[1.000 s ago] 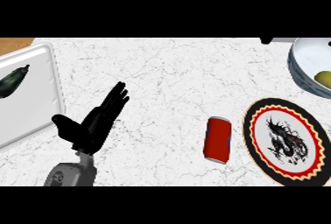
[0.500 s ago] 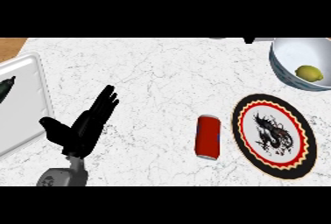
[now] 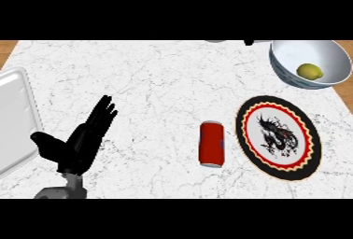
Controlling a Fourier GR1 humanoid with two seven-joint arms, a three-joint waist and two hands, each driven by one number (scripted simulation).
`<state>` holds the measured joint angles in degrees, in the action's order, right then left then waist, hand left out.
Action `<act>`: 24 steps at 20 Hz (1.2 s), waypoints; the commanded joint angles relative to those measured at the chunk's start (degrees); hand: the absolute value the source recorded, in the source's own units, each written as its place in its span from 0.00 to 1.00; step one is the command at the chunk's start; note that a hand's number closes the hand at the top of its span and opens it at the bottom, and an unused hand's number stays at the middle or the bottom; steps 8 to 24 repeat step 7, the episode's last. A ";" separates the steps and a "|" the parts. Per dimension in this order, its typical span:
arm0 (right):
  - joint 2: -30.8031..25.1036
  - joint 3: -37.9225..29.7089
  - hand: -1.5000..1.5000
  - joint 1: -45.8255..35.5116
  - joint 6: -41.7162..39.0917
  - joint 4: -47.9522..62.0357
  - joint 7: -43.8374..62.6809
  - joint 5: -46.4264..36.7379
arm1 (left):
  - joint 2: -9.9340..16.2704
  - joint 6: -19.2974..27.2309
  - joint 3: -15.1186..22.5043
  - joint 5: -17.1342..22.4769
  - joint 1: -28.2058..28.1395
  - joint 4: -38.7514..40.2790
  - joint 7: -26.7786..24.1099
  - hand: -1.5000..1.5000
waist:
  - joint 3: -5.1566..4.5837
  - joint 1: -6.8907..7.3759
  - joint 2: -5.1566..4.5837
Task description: Pick the lemon from the plate and place it in the bowl
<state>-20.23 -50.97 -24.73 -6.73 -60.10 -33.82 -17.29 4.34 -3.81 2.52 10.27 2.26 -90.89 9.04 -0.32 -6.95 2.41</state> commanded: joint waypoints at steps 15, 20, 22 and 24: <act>19.36 3.46 1.00 31.72 -11.23 -18.82 -10.31 0.53 | -0.61 0.44 -0.26 0.55 -2.52 -1.22 -0.32 0.50 | -0.13 -1.22 -0.71; 19.36 3.46 1.00 31.72 -11.23 -18.82 -10.31 0.53 | -0.61 0.44 -0.26 0.55 -2.52 -1.22 -0.32 0.50 | -0.13 -1.22 -0.71; 19.36 3.46 1.00 31.72 -11.23 -18.82 -10.31 0.53 | -0.61 0.44 -0.26 0.55 -2.52 -1.22 -0.32 0.50 | -0.13 -1.22 -0.71; 19.36 3.46 1.00 31.72 -11.23 -18.82 -10.31 0.53 | -0.61 0.44 -0.26 0.55 -2.52 -1.22 -0.32 0.50 | -0.13 -1.22 -0.71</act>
